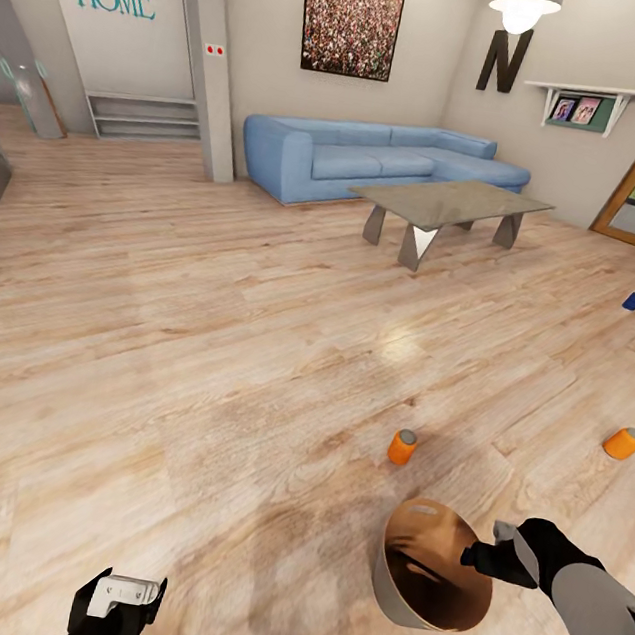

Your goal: Put the three can of soda from the living room inside the tash can in the kitchen.

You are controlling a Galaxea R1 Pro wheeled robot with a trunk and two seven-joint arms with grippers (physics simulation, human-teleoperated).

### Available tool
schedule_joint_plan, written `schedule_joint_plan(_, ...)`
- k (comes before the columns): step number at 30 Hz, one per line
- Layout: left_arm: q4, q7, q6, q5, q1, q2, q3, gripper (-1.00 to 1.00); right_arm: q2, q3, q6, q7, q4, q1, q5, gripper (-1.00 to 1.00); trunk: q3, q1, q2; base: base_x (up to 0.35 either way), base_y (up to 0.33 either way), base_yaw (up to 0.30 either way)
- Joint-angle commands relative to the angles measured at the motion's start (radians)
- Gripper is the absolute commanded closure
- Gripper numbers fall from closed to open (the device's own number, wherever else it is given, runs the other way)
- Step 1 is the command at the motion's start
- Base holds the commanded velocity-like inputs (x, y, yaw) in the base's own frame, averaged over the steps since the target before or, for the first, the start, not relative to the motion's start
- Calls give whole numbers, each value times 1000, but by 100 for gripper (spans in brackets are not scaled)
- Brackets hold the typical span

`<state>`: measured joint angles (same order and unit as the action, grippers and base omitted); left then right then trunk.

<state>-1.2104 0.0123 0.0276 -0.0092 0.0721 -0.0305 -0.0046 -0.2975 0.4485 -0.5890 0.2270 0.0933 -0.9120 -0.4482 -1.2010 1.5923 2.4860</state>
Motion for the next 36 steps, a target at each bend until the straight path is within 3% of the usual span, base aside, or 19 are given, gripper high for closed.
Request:
schedule_joint_plan(1,0,0,0,0,0,0,0,-100,0,0,0,0,0,0,0,-100,0,0,0,0,0,0)
schedule_joint_plan(36,-1,0,0,2,0,0,0,-100,9,2,0,2,0,3,2,-100,-25,0,0,0,0,0)
